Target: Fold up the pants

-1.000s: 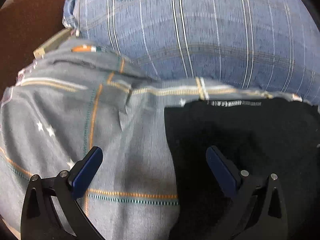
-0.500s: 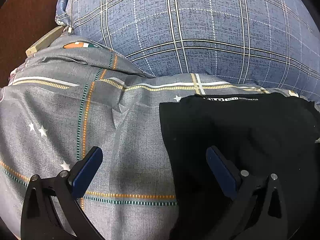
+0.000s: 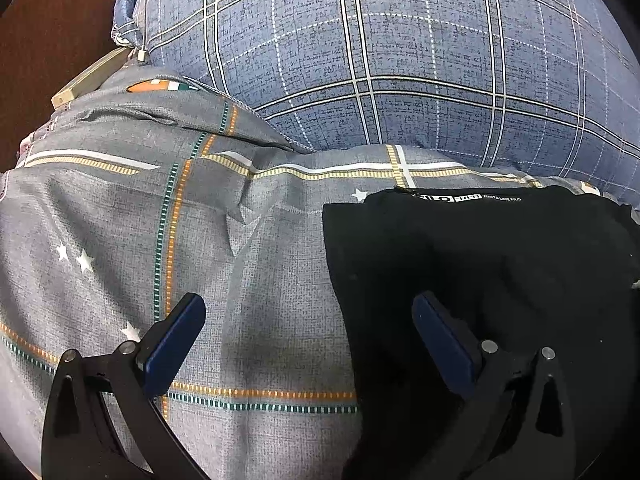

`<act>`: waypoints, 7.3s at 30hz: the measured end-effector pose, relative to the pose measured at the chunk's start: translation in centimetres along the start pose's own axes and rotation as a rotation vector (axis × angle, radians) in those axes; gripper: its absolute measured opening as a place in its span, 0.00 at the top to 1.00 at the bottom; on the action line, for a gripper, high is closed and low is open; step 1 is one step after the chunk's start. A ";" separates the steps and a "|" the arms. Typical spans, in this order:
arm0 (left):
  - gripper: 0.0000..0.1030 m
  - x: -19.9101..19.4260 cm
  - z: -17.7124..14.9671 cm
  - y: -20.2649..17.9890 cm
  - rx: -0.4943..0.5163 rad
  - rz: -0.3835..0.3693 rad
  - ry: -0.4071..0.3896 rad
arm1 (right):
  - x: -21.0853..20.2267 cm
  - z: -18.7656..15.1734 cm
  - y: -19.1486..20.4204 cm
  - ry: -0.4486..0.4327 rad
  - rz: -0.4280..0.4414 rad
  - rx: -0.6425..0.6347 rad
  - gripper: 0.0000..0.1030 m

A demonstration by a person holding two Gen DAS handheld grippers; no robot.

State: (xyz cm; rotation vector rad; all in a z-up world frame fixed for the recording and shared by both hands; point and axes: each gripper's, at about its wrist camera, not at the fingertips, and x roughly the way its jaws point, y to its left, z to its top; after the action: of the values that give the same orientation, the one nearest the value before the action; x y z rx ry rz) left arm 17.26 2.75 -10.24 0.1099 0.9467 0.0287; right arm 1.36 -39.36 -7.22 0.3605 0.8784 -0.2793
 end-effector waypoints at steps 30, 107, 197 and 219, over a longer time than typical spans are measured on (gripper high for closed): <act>0.00 -0.8 1.2 0.4 0.008 -0.043 -0.016 | -0.7 3.4 2.5 0.045 -0.005 -0.081 0.01; 0.30 7.5 5.1 4.1 -0.241 -0.442 0.282 | 2.5 3.3 -2.5 0.032 0.081 0.044 0.87; 0.29 -7.3 -12.4 5.8 0.032 -0.326 0.121 | -4.8 -1.4 6.1 0.322 0.478 0.024 0.51; 0.67 -5.3 -7.6 3.4 0.059 -0.520 0.013 | 2.6 -4.3 15.2 0.409 0.413 -0.278 0.92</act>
State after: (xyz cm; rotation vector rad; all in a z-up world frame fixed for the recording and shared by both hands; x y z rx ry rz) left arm 8.07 6.37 -10.05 -0.0847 0.9658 -0.4787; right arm 5.73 -24.08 -8.84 0.3352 1.2009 0.3088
